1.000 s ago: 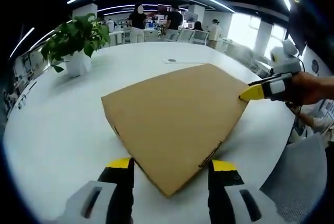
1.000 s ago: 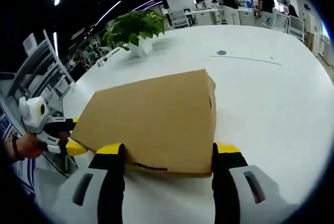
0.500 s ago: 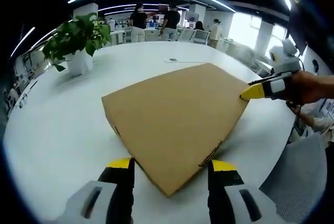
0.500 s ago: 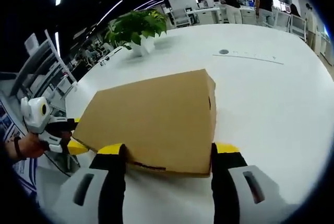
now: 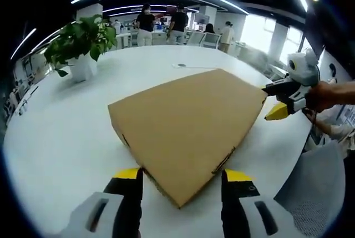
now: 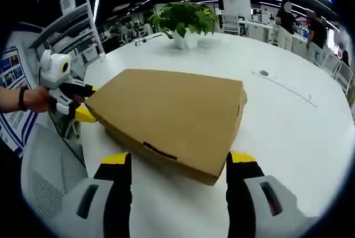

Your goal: Operate the shoe box by opening the lid, removing the specified soft item, and placing it in the target area until the item is outside and the box remains undamaged.

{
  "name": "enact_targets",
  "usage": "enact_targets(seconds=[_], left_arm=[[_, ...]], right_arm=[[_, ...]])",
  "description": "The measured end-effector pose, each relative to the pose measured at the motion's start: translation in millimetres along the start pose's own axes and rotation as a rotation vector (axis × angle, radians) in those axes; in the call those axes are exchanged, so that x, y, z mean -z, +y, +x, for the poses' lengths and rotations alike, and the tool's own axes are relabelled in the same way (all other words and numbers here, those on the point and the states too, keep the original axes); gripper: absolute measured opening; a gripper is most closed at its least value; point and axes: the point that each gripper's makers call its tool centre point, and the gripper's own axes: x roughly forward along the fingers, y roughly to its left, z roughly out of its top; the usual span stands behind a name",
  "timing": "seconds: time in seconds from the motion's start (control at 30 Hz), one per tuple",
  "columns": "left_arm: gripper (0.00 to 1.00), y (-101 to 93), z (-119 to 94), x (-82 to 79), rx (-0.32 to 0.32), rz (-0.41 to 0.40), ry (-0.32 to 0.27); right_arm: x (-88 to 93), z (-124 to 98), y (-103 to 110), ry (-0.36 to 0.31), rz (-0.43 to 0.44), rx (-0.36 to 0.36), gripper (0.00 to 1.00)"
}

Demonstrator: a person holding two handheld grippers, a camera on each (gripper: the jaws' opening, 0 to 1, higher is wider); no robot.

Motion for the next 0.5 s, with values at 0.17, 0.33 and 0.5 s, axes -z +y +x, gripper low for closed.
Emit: enact_targets(seconds=[0.17, 0.33, 0.5], left_arm=[[0.58, -0.1, 3.0, -2.1, -0.025, -0.01, 0.02], [0.58, 5.2, 1.6, -3.3, -0.029, -0.02, 0.017], [0.57, 1.6, -6.5, -8.9, -0.03, -0.032, -0.009]], right_arm=[[-1.8, 0.1, -1.4, -0.005, 0.025, 0.038, 0.54], [-3.2, -2.4, -1.6, -0.02, 0.033, 0.045, 0.54], [-9.5, -7.1, -0.3, -0.034, 0.043, 0.043, 0.54]])
